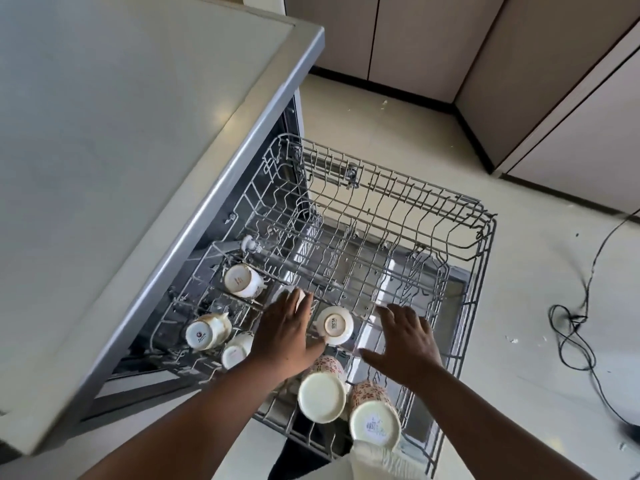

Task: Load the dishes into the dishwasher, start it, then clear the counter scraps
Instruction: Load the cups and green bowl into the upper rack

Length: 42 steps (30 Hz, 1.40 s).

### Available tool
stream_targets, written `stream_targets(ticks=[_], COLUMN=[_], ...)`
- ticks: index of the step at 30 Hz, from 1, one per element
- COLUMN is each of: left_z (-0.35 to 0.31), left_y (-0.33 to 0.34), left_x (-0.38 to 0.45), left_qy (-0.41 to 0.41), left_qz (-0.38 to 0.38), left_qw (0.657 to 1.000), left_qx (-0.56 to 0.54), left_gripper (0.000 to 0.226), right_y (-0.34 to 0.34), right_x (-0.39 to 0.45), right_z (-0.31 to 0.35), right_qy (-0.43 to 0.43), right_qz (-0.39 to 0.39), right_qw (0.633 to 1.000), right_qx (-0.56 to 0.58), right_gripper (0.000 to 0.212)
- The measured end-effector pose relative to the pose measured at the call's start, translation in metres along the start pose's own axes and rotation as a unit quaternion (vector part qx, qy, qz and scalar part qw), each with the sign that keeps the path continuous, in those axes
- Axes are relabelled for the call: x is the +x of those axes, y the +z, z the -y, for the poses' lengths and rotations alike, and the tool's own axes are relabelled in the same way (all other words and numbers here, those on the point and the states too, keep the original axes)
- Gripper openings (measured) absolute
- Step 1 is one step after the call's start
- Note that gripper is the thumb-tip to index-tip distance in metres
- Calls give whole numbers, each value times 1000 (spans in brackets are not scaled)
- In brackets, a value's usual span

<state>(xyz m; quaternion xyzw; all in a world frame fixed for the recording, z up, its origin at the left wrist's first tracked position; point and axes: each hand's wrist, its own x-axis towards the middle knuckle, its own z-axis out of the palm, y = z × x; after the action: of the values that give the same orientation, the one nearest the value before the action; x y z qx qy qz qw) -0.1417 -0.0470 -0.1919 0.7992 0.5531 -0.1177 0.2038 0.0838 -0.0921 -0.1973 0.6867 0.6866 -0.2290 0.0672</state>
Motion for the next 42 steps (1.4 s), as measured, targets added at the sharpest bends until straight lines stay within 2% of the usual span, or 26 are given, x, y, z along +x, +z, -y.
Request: stream_targets(ticks=[4,6,10,14,19,23,27,32,35,42], left_z=[-6,-11,-24,-22,15,59,111,183,227,286], left_y=[-15,-22,-56,-91,-113,-116,-108,-82,-69,-52], left_x=[-23,-36,-77,-126,-183,-238,-308,-421,-487,-568], left_qy=[18,26,41,14,-77,-153,-253,-366,-442,-545], left_qz=[-29,-49,-151,-260,-329,-348,-370,-360,-362,-351], left_qw=[999,998,986,965,941,925,894,858,821,758], left_qx=[-9,-12,-50,-39,-20,1,20,16,7,-73], left_gripper=[96,91,75,69,67,67,76,80,81,86], right_y=[-12,-23,-60,-91,-121,-128,-117,-86,-61,-30], right_x=[-16,-20,-26,-27,-38,-53,-79,-134,-165,-205], right_z=[4,9,41,87,166,238,325,451,522,616], right_qy=[-16,-37,-109,-171,-255,-340,-407,-482,-521,-542], right_qz=[22,12,-51,-39,-85,-123,-135,-134,-133,-108], right_qw=[999,998,990,979,956,922,894,860,836,824], right_qx=[-45,-58,-77,-108,-120,-135,-129,-104,-113,-126], right_gripper=[98,99,99,100,101,99,95,99,97,98])
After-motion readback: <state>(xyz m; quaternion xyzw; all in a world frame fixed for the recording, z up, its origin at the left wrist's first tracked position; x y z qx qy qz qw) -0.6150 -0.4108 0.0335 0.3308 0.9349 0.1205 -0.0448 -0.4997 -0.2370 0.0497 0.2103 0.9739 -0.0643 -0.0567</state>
